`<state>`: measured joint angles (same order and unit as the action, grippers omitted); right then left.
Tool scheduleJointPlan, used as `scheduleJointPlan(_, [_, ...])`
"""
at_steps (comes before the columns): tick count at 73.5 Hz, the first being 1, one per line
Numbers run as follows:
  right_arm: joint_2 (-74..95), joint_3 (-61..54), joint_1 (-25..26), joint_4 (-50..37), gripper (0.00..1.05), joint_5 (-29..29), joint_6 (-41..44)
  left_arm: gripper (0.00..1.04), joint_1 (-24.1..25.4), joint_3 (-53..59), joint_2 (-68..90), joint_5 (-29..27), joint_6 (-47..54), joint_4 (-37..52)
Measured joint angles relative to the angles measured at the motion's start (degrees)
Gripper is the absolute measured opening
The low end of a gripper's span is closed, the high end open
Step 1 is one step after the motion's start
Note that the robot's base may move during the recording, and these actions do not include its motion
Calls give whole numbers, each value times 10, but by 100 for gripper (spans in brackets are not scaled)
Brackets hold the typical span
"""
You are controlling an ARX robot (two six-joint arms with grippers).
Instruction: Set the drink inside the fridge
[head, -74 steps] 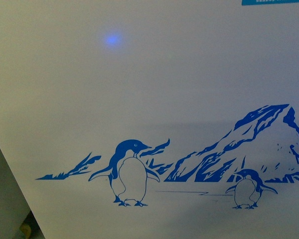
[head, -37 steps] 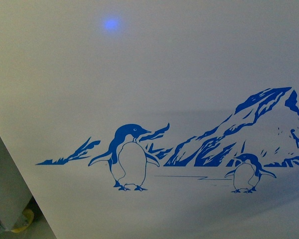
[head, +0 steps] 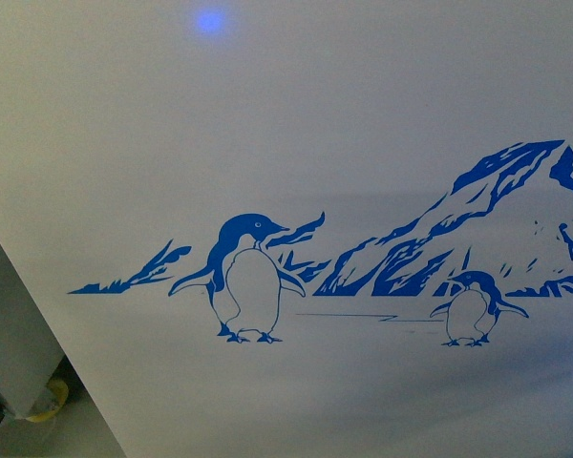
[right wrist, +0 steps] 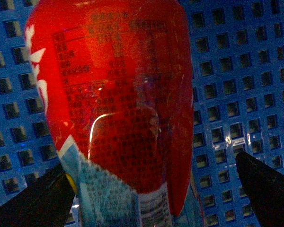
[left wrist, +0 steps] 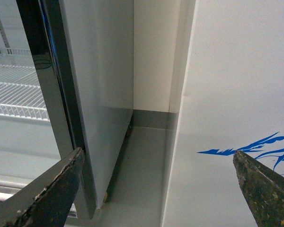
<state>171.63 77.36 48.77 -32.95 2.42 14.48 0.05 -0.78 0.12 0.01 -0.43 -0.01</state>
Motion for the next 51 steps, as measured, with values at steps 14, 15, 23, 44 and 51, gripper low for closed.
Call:
scheduleJointPlan(14, [20,24,-9,7,94,1,-13,97,0,0,0,0,0,0])
scheduleJointPlan(15, [20,24,-10,7,93,0,-14,97,0,0,0,0,0,0])
scheduleJointPlan(23, [20,21,-16,1,78,-5,-17,97,0,0,0,0,0,0])
scheduleJointPlan(44, [-22,-45,-20,-6,41,-32,-43,97,0,0,0,0,0,0])
scheduleJointPlan(51, [-60,-85,-20,-19,39,-46,-53,97,0,0,0,0,0,0])
